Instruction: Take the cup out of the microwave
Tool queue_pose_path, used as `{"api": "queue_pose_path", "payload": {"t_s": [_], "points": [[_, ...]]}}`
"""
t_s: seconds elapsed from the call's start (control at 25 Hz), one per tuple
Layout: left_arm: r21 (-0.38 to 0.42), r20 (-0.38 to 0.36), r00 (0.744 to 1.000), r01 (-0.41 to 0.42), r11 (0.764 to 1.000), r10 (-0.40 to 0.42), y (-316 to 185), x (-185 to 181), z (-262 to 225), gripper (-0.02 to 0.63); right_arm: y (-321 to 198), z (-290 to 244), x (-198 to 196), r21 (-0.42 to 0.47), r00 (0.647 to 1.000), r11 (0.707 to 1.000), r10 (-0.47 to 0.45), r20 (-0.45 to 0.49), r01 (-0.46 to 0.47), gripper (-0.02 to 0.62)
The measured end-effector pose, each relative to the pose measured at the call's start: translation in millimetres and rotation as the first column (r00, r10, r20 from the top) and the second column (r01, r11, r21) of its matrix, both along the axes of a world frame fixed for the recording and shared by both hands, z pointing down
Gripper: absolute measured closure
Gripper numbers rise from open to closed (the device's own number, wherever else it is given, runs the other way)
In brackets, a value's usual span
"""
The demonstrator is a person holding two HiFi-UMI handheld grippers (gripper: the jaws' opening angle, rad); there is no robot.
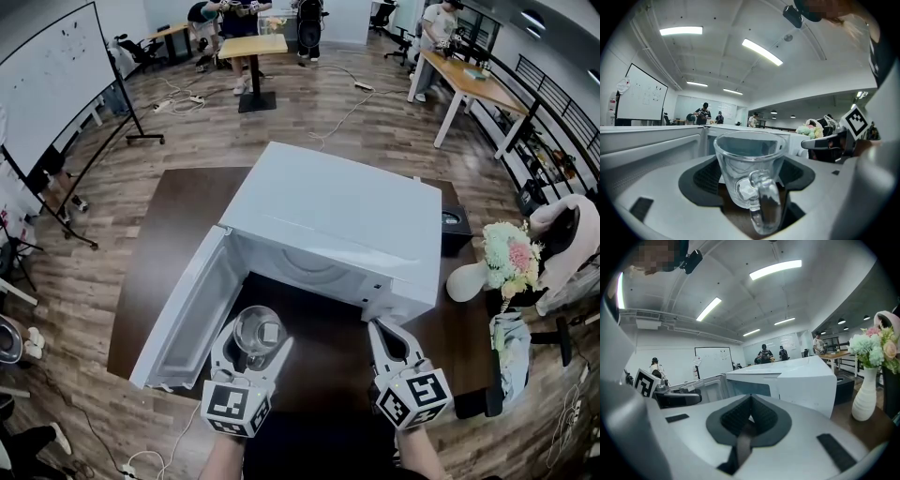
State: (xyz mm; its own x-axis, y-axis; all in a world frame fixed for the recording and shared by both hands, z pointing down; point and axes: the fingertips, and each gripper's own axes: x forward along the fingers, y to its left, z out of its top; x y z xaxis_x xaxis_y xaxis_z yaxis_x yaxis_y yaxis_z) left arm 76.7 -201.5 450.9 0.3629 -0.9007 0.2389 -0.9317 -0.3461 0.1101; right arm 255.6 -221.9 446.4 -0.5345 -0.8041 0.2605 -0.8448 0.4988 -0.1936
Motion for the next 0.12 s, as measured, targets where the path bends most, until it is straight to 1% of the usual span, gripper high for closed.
{"api": "queue_pose_path", "payload": {"t_s": [0.12], "points": [[-0.001,0.002,1.0,0.003,1.0,-0.003,-1.1,-0.8,1.7,0.235,-0.8,2.2,-0.3,-0.005,1.0,1.0,-0.001,0.008,0.001,0.601]]}}
